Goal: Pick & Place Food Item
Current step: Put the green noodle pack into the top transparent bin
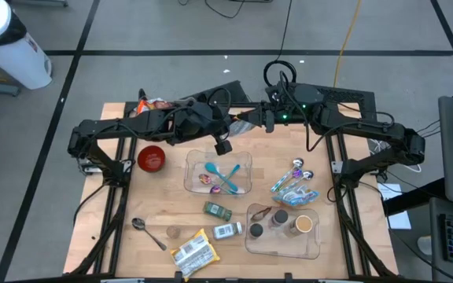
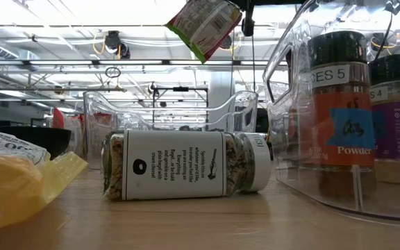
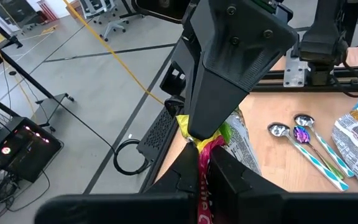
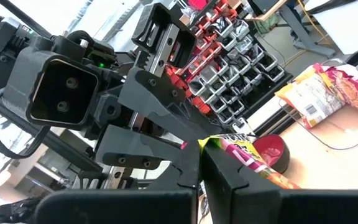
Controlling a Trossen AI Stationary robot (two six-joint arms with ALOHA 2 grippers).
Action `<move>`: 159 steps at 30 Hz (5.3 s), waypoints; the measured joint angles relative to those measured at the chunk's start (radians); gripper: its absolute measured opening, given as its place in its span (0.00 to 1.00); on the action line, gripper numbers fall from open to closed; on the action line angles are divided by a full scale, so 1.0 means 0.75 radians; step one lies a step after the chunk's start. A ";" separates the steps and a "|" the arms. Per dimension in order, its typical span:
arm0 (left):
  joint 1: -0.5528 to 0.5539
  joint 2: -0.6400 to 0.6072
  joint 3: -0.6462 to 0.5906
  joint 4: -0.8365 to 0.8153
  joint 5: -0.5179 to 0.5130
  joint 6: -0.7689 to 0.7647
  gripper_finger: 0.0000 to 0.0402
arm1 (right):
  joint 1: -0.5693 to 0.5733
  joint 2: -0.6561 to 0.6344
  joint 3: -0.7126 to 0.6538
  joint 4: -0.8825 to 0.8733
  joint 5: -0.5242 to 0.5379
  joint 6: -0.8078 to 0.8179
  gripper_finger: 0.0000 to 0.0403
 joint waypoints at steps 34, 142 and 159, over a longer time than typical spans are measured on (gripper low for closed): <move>0.147 -0.213 -0.002 -0.129 0.075 -0.136 0.03 | -0.256 -0.010 -0.001 0.213 -0.005 -0.031 0.46; 0.690 -0.585 -1.624 0.785 -0.897 -1.729 0.10 | -0.470 -0.012 -0.001 0.021 -0.168 -0.383 0.40; 0.801 -0.585 -1.624 0.811 -0.631 -1.623 0.41 | -0.444 -0.012 -0.001 -0.002 -0.168 -0.381 0.40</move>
